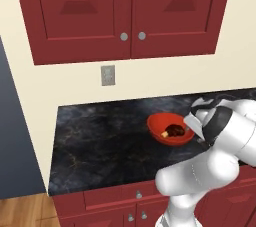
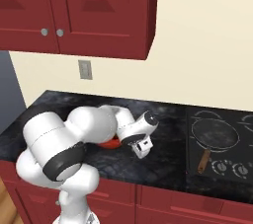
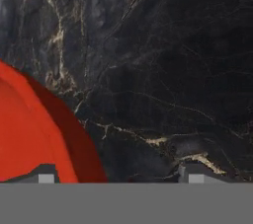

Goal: Place one of the steaks on the plate and the other in the bowl. Then place the bowl in the fridge.

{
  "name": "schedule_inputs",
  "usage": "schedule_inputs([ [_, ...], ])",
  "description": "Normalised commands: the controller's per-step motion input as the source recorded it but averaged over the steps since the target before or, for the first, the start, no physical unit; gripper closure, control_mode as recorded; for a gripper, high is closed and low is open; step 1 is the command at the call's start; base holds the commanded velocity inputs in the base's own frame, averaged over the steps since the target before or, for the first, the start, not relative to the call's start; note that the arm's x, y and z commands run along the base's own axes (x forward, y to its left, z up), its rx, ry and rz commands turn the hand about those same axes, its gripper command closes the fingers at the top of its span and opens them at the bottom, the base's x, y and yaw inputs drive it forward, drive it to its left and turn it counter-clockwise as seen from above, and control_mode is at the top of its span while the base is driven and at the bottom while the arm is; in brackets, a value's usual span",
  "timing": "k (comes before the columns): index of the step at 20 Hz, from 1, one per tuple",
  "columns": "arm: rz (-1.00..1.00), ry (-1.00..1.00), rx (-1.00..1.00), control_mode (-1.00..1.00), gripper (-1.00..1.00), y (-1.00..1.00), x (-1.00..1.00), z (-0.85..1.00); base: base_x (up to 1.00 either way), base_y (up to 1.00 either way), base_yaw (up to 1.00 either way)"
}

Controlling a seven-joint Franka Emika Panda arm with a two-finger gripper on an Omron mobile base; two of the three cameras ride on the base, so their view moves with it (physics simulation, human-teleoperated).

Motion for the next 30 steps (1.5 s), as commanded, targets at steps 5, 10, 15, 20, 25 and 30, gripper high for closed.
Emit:
schedule_inputs([
  [5,-0.01,0.0,0.0,-1.0,1.0,0.21,0.07,-0.19,0.0,0.0,0.0],
  [10,0.0,0.0,-0.01,-1.0,1.0,0.16,-0.09,0.0,0.0,0.0,0.0],
  [15,0.0,0.0,-0.03,-1.0,1.0,0.3,-0.05,0.0,0.0,0.0,0.0],
  [20,0.0,-0.07,0.0,-1.0,1.0,-0.1,-0.29,0.47,0.0,0.0,0.0],
  [25,-0.01,-0.06,-0.11,-1.0,1.0,-0.06,-0.58,1.0,0.0,0.0,0.0],
  [30,-0.01,0.0,-0.4,-1.0,1.0,0.0,-0.61,0.91,0.0,0.0,0.0],
])
